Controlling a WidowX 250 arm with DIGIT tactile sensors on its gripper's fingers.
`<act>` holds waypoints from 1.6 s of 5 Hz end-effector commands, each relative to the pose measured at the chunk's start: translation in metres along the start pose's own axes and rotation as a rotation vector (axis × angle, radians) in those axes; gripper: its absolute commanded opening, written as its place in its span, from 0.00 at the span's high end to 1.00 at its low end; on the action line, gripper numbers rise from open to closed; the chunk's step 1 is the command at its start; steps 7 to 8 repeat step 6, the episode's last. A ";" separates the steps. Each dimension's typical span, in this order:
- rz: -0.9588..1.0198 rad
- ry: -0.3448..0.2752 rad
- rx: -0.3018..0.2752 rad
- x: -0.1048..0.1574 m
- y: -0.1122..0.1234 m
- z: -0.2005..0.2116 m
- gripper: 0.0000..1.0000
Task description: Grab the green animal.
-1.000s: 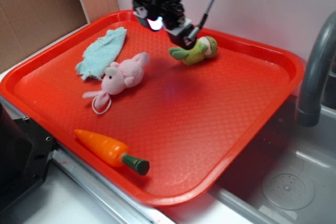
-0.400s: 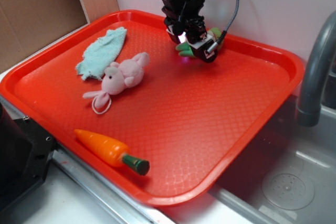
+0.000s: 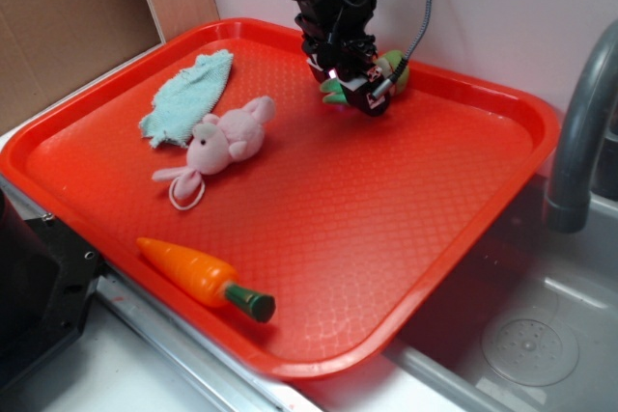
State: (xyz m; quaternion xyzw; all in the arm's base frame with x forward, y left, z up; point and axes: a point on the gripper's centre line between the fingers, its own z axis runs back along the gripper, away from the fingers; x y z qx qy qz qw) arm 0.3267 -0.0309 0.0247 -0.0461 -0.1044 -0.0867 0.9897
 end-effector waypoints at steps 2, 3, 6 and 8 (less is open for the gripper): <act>0.134 0.036 0.105 -0.030 -0.037 0.124 1.00; 0.211 0.082 0.053 -0.059 -0.039 0.147 1.00; 0.265 0.080 0.097 -0.097 -0.060 0.154 1.00; 0.265 0.080 0.097 -0.097 -0.060 0.154 1.00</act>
